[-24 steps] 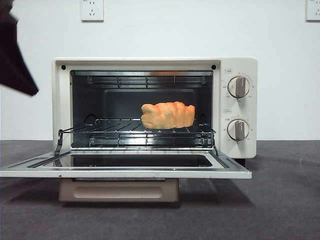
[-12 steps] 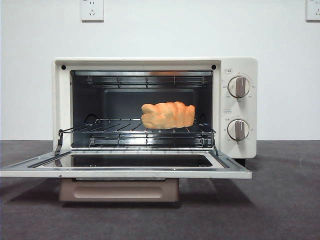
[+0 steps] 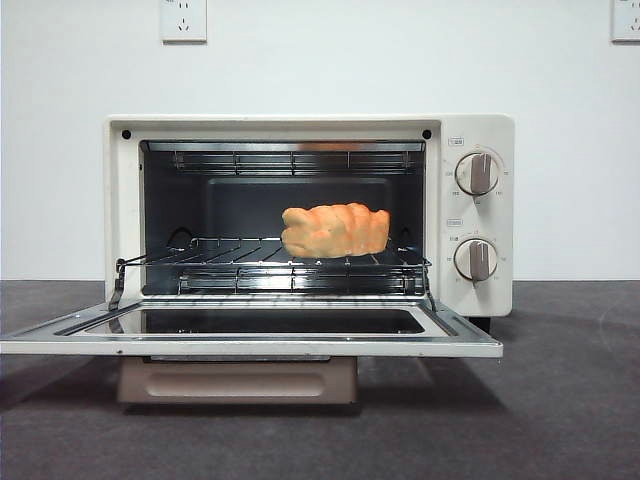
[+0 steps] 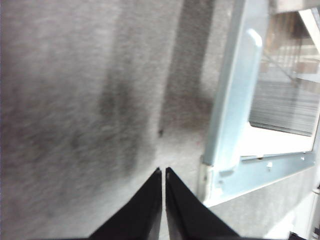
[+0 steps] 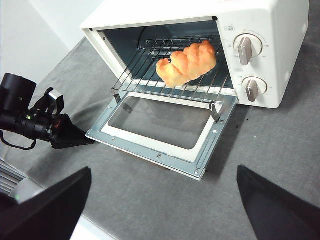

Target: The left arm flap open the oven, the right arm pick bread and place it into oven, the left arm flap close the oven

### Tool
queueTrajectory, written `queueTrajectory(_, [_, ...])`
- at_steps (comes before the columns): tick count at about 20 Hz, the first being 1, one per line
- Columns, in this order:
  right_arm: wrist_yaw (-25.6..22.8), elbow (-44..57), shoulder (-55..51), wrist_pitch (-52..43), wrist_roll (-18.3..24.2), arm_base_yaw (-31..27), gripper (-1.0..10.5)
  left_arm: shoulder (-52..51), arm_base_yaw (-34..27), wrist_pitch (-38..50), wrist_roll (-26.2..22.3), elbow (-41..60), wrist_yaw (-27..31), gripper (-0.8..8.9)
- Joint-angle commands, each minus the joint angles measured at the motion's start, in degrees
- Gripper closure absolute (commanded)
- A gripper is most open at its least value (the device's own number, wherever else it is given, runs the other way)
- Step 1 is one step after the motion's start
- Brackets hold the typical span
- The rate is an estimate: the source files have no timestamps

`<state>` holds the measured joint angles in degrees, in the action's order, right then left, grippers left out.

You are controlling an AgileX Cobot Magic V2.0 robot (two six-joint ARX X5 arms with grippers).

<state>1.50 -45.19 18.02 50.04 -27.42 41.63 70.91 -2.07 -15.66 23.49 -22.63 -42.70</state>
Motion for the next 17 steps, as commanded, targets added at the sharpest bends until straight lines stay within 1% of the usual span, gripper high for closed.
queueTrajectory(1, [0.04,-0.68,0.13,-0.7,0.48,0.57,4.8,1.03,0.26,2.1,0.2,-0.13,-2.51,8.02])
queueTrajectory(3, [0.09,-0.68,0.13,-0.7,0.48,0.57,4.8,1.03,0.26,3.34,1.38,-0.13,-2.99,8.02])
queueTrajectory(5, [0.09,-0.68,0.11,-0.72,0.48,0.57,4.8,1.01,0.26,4.11,1.77,-0.13,-4.76,8.02])
queueTrajectory(9, [0.09,-0.68,0.13,-0.74,0.46,0.57,4.8,0.98,0.26,7.32,4.96,-0.2,-8.13,8.02])
queueTrajectory(13, [0.2,-0.68,0.13,-0.81,0.46,0.57,4.8,0.96,0.26,12.31,9.84,-0.24,-8.63,8.02])
queueTrajectory(17, [0.2,-0.68,0.13,-0.81,0.46,0.57,4.8,0.96,0.26,19.12,16.81,-1.01,-9.25,8.02])
